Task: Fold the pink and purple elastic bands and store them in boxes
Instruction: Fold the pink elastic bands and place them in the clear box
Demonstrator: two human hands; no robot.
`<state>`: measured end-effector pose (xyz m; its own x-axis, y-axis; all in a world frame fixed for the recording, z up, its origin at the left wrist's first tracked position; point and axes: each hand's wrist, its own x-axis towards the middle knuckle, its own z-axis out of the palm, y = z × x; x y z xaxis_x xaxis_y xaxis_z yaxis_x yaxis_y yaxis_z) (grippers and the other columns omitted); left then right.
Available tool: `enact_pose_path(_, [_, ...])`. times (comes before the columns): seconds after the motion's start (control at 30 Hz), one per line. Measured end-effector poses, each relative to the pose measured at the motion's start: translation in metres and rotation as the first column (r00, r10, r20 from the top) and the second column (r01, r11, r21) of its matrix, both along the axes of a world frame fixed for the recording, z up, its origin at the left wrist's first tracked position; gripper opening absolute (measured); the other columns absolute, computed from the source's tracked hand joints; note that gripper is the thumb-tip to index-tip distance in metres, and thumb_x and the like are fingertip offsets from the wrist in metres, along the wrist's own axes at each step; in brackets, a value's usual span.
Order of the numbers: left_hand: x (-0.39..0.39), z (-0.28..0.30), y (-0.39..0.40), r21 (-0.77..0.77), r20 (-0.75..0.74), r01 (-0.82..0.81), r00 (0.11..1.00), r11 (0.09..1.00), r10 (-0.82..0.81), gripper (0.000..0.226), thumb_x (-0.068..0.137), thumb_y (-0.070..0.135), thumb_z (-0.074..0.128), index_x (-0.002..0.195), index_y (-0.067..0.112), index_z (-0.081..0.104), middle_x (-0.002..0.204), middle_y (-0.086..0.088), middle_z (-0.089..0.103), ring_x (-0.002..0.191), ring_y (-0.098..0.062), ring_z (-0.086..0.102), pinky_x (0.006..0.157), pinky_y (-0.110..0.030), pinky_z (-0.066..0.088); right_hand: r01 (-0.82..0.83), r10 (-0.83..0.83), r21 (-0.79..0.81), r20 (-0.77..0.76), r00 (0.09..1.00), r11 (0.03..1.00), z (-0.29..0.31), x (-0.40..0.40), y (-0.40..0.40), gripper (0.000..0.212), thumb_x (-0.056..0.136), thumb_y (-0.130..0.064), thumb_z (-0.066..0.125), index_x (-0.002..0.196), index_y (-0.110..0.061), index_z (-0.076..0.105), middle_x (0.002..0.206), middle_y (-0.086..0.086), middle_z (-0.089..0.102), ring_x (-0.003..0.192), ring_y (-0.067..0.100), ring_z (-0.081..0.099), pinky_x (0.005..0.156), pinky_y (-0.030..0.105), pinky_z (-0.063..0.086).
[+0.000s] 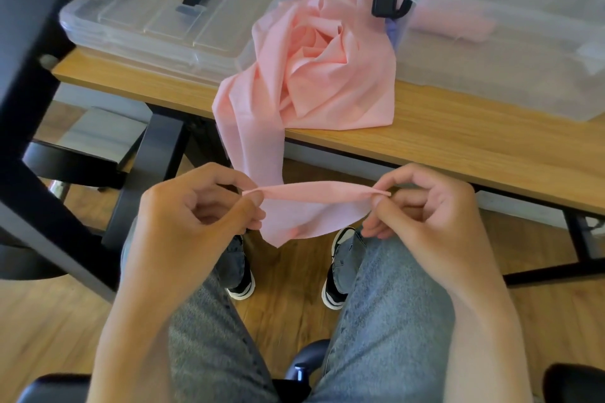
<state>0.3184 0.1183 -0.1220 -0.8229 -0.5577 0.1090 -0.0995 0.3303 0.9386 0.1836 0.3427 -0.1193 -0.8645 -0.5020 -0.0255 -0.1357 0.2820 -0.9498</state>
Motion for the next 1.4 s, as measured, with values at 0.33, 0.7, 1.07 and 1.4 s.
enact_pose_path(0.33, [0.003,-0.002,-0.005,0.114,-0.092,-0.018,0.995,0.993,0.029,0.017,0.074,0.017,0.081,0.09,0.011,0.077,0.081,-0.001,0.08,0.073,-0.021,0.078,0.07,-0.034,0.065,-0.001,0.007,-0.095,0.057,0.998,0.995,0.006,0.001,0.0,0.011,0.092,-0.015,0.069,0.097,-0.007,0.074,0.087,0.005,0.081,0.086,0.021,0.079,0.078,0.035,0.064])
enact_pose_path(0.7, [0.007,-0.005,-0.012,-0.059,0.068,-0.016,0.998,0.998,0.02,0.031,0.07,0.023,0.082,0.101,0.02,0.081,0.09,0.013,0.08,0.081,-0.003,0.077,0.075,-0.02,0.061,0.046,-0.03,0.11,-0.142,0.989,0.993,-0.004,0.0,-0.005,0.014,0.089,-0.024,0.075,0.102,-0.027,0.079,0.089,-0.016,0.079,0.083,0.003,0.077,0.079,0.024,0.062])
enact_pose_path(1.07, [0.006,-0.002,-0.006,-0.008,-0.03,0.006,1.0,1.0,-0.006,0.018,0.078,0.025,0.079,0.094,0.016,0.077,0.079,0.008,0.079,0.069,-0.012,0.077,0.065,-0.024,0.063,0.044,-0.051,-0.084,-0.086,0.995,0.995,-0.007,0.0,-0.007,0.01,0.099,-0.004,0.065,0.094,-0.011,0.072,0.073,0.004,0.077,0.07,0.02,0.077,0.067,0.029,0.062])
enact_pose_path(1.4, [0.005,-0.004,-0.007,0.056,-0.098,-0.055,0.993,0.997,0.06,0.02,0.072,0.01,0.084,0.091,0.01,0.077,0.084,0.006,0.08,0.075,-0.014,0.078,0.07,-0.023,0.063,0.043,-0.047,-0.163,-0.02,0.999,0.986,-0.003,-0.001,-0.004,0.012,0.09,-0.011,0.074,0.102,-0.009,0.075,0.09,0.002,0.081,0.085,0.021,0.079,0.078,0.034,0.064])
